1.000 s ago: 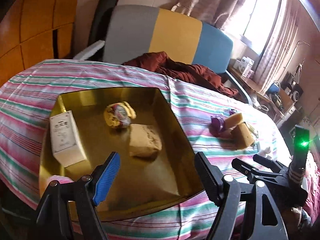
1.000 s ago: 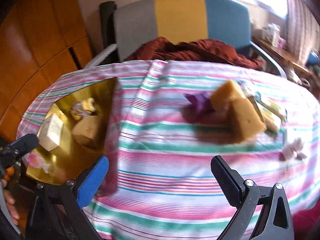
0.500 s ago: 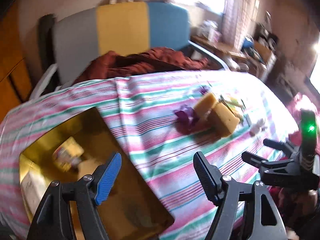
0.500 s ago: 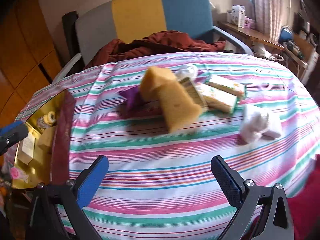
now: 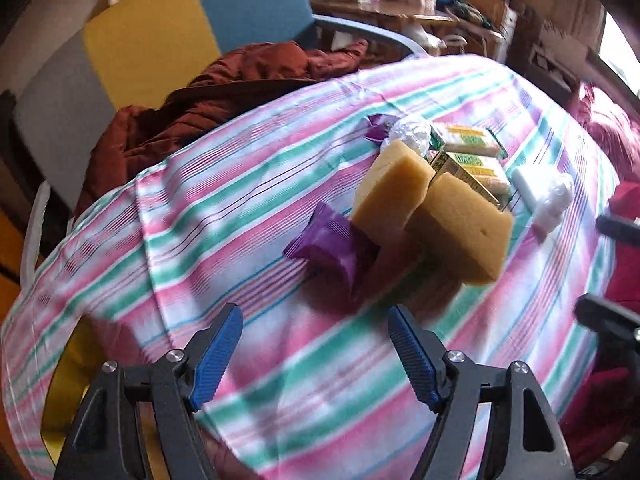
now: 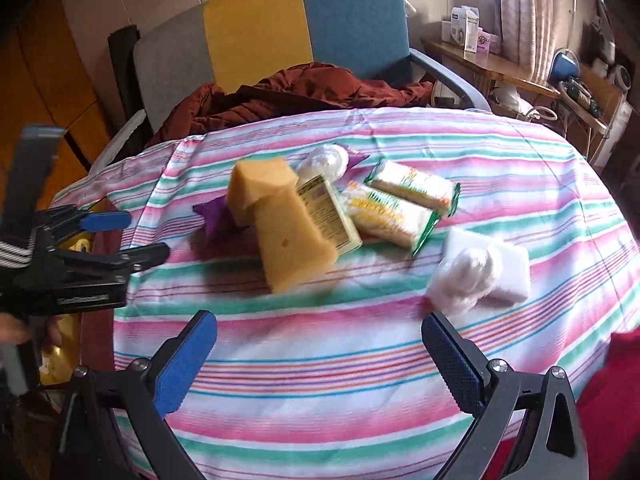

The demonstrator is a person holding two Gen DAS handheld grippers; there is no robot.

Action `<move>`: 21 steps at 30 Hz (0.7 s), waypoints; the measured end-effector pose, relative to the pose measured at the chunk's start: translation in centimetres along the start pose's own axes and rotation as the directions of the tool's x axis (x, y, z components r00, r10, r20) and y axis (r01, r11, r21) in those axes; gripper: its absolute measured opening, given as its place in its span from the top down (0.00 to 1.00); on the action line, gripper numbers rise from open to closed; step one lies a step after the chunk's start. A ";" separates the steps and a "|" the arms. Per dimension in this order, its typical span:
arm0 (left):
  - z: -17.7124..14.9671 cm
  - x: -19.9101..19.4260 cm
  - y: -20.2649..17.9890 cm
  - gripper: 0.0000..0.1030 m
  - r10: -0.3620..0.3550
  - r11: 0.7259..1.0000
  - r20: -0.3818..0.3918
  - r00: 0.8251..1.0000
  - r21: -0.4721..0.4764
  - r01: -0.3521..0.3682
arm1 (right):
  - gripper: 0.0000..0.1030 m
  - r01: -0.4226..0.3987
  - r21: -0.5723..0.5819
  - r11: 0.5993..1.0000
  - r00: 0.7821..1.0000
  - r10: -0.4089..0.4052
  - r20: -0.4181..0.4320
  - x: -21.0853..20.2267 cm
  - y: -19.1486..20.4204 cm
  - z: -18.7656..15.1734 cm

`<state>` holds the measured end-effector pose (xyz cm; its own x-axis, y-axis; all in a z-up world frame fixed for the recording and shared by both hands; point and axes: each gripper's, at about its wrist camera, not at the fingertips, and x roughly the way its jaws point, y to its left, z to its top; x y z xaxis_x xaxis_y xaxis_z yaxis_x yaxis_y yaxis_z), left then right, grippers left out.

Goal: Organize objects
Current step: 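Reach the left tool to the purple packet and close on it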

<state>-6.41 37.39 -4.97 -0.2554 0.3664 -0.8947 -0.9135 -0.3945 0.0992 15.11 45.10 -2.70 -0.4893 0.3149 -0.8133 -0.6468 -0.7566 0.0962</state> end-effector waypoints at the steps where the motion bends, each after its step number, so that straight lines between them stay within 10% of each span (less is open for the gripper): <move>1: 0.3 0.5 -0.1 0.26 -0.002 1.000 -0.009 1.000 0.010 0.002 | 0.00 0.005 -0.004 1.000 1.000 -0.005 0.002 0.1 -0.2 0.4; 15: 3.7 5.5 -0.5 0.27 -0.042 0.996 -0.061 0.997 0.071 0.046 | 0.00 -0.035 0.109 0.993 0.999 0.035 0.009 2.2 -4.8 2.4; 21: 2.0 5.8 -0.3 0.59 -0.133 0.991 -0.089 0.987 -0.016 0.132 | 0.00 -0.032 0.101 0.994 0.999 0.031 0.016 2.3 -4.5 2.4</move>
<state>-8.27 41.29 -9.35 -0.1024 0.3390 -0.9352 -0.9340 -0.3562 -0.0268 15.50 50.64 -3.64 -0.5181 0.3003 -0.8009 -0.6865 -0.7046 0.1799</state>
